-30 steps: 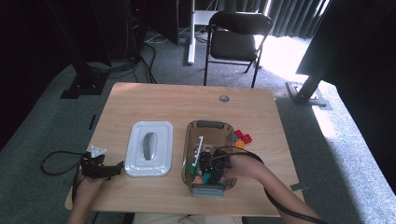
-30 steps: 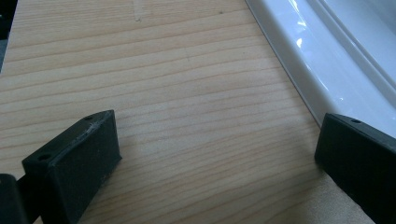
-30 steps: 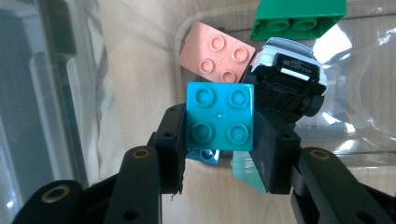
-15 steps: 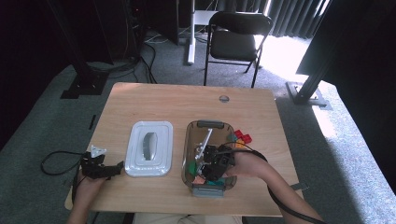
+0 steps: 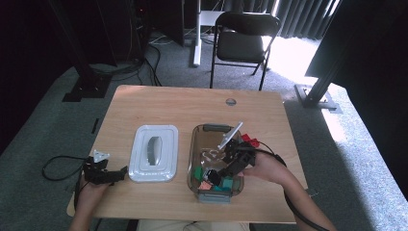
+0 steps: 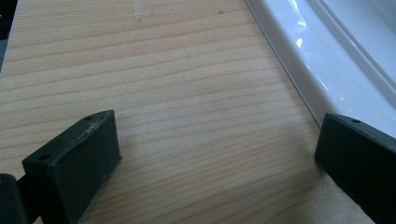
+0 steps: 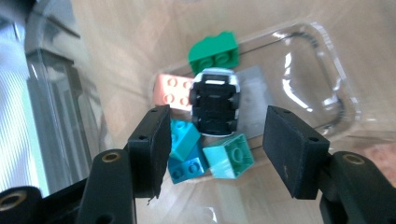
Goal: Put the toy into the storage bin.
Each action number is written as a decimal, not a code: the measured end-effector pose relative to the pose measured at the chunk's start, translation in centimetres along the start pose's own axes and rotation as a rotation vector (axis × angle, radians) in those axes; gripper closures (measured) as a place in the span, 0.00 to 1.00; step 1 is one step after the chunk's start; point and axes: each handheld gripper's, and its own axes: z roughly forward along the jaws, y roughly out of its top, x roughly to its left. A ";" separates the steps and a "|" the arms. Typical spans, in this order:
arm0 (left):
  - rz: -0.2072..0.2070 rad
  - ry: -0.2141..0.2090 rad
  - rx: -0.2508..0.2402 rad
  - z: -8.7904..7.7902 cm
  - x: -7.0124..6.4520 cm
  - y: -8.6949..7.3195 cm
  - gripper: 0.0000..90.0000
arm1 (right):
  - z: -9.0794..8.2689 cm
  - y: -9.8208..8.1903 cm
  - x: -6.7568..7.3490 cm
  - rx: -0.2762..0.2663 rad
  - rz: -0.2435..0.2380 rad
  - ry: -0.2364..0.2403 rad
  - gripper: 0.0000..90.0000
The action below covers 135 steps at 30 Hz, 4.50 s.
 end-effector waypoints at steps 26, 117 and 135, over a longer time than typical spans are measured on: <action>0.001 0.001 -0.002 0.0 0.0 0.0 0.01 | -5.8 -7.0 -5.9 -0.280 0.320 -0.152 0.21; 0.001 0.001 -0.002 0.0 0.0 0.0 0.01 | -5.6 -6.7 -6.3 -0.175 0.263 -0.287 0.65; 0.001 0.000 0.001 0.0 0.0 0.0 0.01 | -6.4 -2.4 -1.2 -0.155 0.041 -0.203 0.65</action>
